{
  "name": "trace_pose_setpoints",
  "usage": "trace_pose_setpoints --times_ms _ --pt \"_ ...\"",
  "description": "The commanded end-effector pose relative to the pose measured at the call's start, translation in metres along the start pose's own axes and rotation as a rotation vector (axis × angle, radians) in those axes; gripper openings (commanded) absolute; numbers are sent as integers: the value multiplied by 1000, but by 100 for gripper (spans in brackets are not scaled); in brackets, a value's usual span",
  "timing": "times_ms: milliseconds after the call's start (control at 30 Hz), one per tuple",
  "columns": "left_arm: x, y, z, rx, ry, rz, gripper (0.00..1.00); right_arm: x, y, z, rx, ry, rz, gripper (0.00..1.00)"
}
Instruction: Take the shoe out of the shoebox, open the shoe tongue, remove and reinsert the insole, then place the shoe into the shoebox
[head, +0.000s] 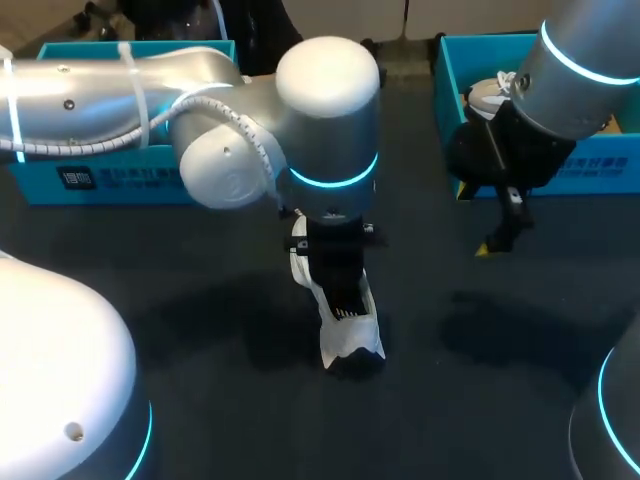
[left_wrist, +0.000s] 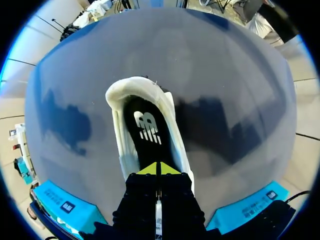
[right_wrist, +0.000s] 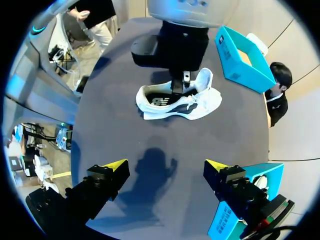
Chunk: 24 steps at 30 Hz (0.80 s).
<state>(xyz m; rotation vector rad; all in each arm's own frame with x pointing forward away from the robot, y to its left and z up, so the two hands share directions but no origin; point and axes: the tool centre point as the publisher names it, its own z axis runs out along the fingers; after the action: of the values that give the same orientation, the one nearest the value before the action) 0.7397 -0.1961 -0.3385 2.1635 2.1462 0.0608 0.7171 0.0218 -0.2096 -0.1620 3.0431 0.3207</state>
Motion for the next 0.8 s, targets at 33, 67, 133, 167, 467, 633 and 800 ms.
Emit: trace_pose_setpoints --times_ms 33,67,133,167,467,633,800 --pt "2 -3 -4 -41 1 -1 0 0 0 2 2 0 0 100" --pt "3 -2 -4 -43 1 -1 0 0 0 2 2 0 0 100" --pt "3 -1 -5 -55 5 1 0 0 0 2 2 0 0 100" --pt "3 -1 -5 -60 5 2 0 0 0 2 2 0 0 100" --pt "-1 0 -5 -121 11 16 0 0 0 2 2 0 0 100" --pt "-2 0 1 -164 23 -4 0 0 0 2 2 0 0 100" --pt "-2 2 8 -162 24 -39 22 0 0 2 2 0 0 100"
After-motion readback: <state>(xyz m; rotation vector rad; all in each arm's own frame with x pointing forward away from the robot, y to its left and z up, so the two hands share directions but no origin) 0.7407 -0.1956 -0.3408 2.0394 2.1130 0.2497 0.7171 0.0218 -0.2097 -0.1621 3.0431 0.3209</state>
